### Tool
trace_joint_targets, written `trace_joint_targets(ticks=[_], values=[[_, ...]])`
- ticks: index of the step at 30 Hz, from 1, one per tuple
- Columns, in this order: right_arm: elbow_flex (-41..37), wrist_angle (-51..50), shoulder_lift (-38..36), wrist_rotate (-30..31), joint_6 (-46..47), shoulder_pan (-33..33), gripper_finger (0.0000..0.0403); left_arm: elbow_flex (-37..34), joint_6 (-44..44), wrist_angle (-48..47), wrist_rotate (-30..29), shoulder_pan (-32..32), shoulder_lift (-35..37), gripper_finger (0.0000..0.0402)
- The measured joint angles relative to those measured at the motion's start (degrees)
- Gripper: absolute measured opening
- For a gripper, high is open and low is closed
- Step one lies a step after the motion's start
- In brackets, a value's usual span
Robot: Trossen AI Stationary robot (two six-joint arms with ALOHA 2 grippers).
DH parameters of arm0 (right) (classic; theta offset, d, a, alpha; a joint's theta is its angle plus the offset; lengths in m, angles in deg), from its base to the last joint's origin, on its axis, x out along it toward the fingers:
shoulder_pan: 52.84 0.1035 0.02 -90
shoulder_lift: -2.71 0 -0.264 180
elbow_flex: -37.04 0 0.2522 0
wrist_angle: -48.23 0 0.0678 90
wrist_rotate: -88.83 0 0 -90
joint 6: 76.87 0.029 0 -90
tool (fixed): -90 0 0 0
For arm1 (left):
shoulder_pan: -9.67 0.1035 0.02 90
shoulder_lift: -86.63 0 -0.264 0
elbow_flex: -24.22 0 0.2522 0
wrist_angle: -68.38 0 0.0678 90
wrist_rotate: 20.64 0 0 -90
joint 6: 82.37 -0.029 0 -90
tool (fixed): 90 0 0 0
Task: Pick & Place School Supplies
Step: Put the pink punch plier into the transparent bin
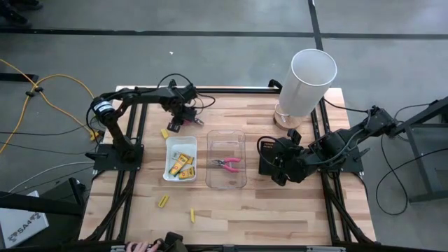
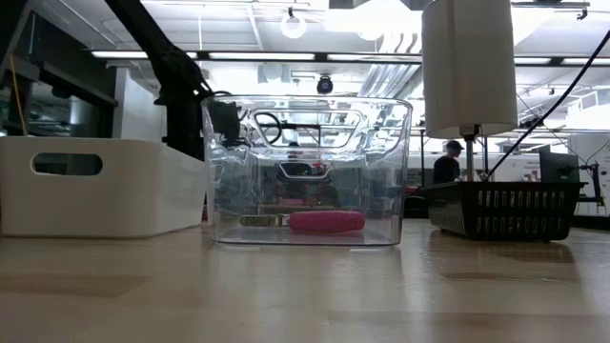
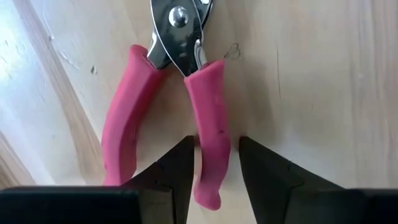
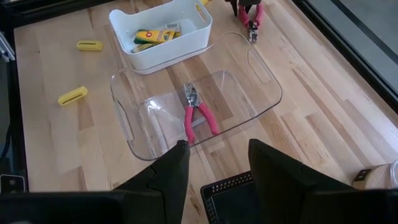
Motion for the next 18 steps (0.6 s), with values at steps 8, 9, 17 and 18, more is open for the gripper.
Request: trace_joint_targets(ticks=[8, 9, 17, 18], values=[[0.00, 0.02, 0.00, -0.11, 0.02, -0.01, 0.0158, -0.02, 0.54, 0.17, -0.26, 0.04, 0.01, 0.0119], [0.00, 0.02, 0.00, -0.11, 0.02, 0.01, 0.0158, -0.02, 0.57, 0.15, -0.26, 0.04, 0.01, 0.0115], [0.00, 0.02, 0.00, -0.11, 0.02, 0.01, 0.0158, -0.07, 0.65, -0.13, 0.02, 0.04, 0.01, 0.0050], [0.00, 0.02, 0.00, -0.13, 0.02, 0.01, 0.0158, -0.07, 0.65, -0.15, 0.10, 0.04, 0.03, 0.0044]])
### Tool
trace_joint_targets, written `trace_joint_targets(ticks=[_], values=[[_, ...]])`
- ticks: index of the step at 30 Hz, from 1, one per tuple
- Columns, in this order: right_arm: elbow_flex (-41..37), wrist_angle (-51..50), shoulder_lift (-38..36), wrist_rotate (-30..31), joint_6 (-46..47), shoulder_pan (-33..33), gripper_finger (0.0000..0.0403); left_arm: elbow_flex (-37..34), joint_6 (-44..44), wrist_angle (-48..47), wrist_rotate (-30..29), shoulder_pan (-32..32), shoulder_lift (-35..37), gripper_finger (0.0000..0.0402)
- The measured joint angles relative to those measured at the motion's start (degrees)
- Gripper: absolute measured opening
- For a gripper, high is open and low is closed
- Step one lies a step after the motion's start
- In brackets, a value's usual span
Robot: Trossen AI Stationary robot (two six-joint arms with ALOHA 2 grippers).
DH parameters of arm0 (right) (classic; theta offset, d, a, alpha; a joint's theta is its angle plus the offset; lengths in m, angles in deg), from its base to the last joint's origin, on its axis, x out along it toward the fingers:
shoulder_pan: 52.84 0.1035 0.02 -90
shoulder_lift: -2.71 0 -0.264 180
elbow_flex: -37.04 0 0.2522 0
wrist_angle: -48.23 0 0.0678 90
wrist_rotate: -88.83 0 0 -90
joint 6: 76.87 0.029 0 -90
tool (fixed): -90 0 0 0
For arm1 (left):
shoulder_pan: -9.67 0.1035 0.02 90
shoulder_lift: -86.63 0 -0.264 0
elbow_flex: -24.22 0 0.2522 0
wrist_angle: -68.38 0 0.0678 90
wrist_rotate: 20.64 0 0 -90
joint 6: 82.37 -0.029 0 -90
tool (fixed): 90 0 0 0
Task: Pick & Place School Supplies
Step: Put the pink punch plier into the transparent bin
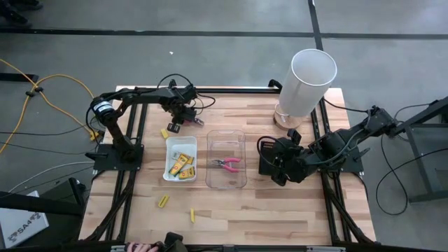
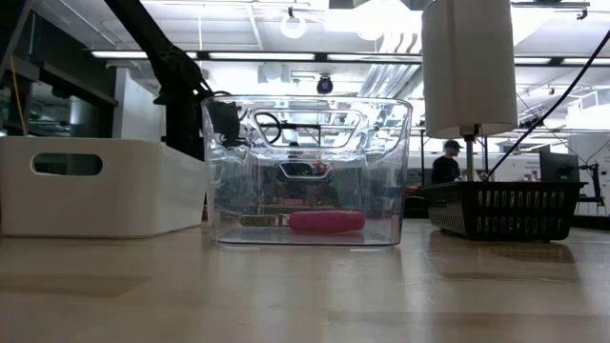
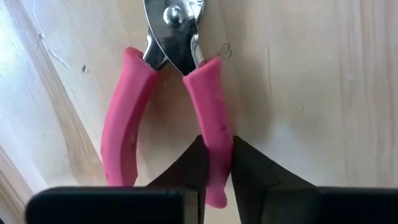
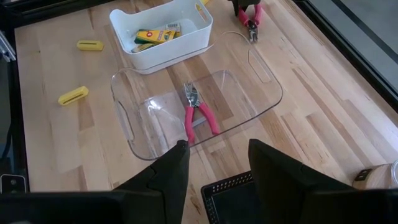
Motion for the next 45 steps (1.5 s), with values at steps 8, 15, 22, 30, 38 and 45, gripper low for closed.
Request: trace_joint_targets(ticks=[8, 15, 22, 30, 38, 45], values=[[0.00, 0.00, 0.00, 0.00, 0.00, 0.00, 0.0158, 0.00, 2.59, 0.06, 0.05, 0.00, 0.00, 0.0047], [0.00, 0.00, 0.00, 0.00, 0.22, -0.01, 0.0158, -0.11, 3.20, 0.86, -0.07, 0.04, 1.01, 0.0037], [0.00, 0.02, 0.00, 0.00, 0.23, -0.01, 0.0158, -0.09, 2.87, 1.00, -0.32, 0.09, 4.19, 0.0035], [0.00, 0.02, 0.00, 0.00, 0.22, 0.00, 0.0158, 0.08, 1.97, 0.47, -0.12, 0.07, 8.48, 0.0035], [0.00, 0.02, 0.00, 0.00, 0.22, -0.01, 0.0158, 0.20, 1.98, -0.08, 0.25, -1.67, 13.58, 0.0035], [0.00, 0.02, 0.00, 0.00, 0.21, 0.00, 0.0158, 0.22, 4.39, 0.83, 0.41, -8.44, 19.34, 0.0035]])
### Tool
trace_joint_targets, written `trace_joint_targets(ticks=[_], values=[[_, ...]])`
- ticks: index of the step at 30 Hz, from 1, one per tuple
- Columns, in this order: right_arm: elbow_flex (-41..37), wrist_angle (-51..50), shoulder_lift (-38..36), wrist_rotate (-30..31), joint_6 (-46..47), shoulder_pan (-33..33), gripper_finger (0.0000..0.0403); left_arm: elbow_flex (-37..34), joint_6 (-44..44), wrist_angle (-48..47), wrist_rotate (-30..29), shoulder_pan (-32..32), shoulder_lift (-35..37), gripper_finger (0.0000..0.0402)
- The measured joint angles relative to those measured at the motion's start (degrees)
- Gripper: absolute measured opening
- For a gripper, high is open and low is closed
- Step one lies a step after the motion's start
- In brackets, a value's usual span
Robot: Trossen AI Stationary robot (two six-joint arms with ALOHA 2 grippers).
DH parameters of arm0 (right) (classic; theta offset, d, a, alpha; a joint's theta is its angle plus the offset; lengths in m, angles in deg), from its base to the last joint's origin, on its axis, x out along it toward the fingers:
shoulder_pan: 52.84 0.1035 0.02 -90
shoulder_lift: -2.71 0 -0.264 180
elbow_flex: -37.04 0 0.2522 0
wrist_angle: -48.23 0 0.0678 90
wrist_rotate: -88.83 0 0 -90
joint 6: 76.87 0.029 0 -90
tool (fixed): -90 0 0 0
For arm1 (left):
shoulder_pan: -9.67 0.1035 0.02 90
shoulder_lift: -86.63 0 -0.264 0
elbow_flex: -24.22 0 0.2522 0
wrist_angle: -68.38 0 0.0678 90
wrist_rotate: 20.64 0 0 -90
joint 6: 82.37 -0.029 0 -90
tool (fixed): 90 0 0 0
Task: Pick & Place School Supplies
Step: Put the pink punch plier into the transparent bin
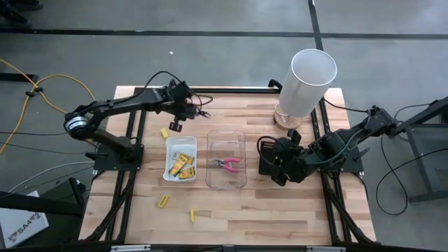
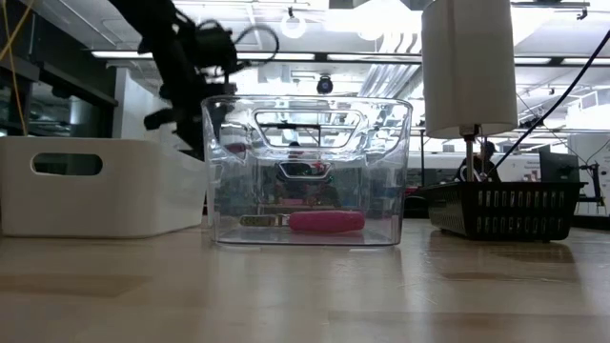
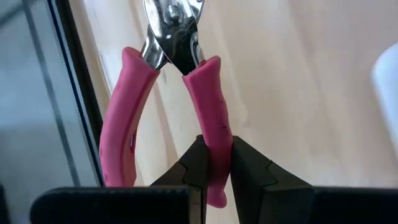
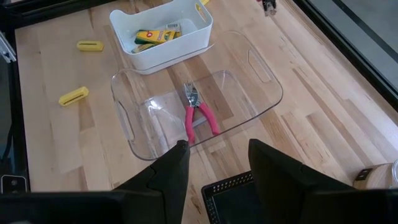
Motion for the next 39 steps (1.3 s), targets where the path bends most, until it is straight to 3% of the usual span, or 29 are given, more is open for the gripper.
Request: trace_joint_targets(ticks=[12, 21, 30, 39], values=[[0.00, 0.02, 0.00, -0.04, 0.01, 0.00, 0.0158, 3.92, 1.23, 1.89, -2.33, -13.89, 3.15, 0.0039], [0.00, 0.02, 0.00, -1.07, 0.01, 0.00, 0.0158, 6.39, 2.74, 1.77, 3.78, -21.70, 2.45, 0.0039], [0.00, 1.11, 0.00, -1.33, -0.04, 0.00, 0.0158, 8.84, 1.88, 3.08, 4.44, -29.48, -3.62, 0.0039], [0.00, 1.52, 0.00, -1.65, -0.26, 0.00, 0.0158, 16.43, -0.27, -2.09, 6.49, -30.88, -12.51, 0.0039]])
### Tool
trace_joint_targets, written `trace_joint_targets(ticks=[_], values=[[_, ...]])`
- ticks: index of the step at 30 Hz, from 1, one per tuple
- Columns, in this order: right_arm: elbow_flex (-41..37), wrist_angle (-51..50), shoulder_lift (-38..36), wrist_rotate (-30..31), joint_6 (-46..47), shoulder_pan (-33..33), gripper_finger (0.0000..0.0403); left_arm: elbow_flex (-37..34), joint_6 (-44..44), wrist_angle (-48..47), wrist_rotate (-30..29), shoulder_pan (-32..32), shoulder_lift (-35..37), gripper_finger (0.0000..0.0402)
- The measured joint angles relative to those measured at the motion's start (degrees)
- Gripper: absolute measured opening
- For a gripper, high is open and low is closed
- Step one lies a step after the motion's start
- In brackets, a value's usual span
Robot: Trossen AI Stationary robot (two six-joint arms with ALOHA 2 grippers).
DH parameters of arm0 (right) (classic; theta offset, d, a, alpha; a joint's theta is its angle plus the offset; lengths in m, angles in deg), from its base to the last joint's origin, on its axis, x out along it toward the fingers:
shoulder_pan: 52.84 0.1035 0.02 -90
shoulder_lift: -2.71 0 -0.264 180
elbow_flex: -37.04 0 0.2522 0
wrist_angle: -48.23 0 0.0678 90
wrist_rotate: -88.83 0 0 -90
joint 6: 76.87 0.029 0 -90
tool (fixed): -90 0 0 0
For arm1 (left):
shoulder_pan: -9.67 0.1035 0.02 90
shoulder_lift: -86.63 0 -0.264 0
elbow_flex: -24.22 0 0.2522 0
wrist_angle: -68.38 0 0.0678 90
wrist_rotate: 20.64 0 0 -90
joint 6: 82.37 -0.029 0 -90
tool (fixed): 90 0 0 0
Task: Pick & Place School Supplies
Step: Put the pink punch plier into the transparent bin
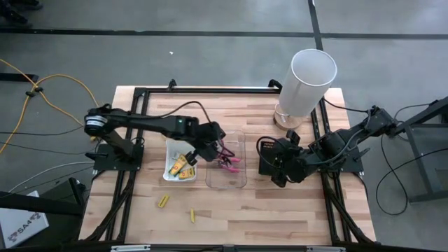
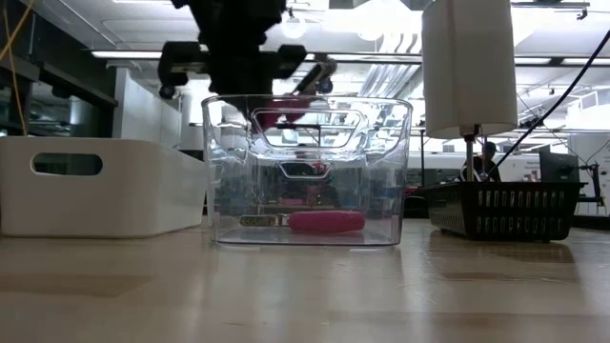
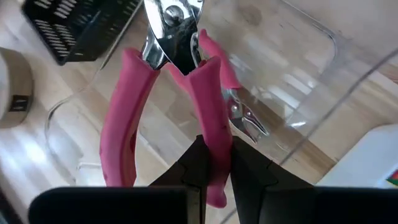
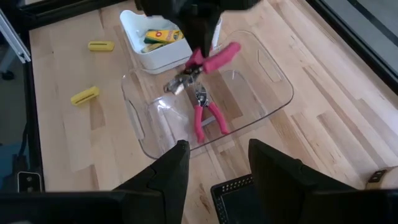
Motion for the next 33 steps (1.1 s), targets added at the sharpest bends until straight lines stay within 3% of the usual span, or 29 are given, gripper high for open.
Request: trace_joint_targets(ticks=[13, 33], values=[[0.00, 0.24, 0.00, 0.02, 0.00, 0.00, 0.0158, 3.11, -4.91, -4.17, 0.27, 0.02, -9.02, 0.0039], [0.00, 0.67, 0.00, -0.08, 0.28, 0.00, 0.0158, 3.17, -7.59, -0.10, 3.15, 0.63, -11.26, 0.0057]])
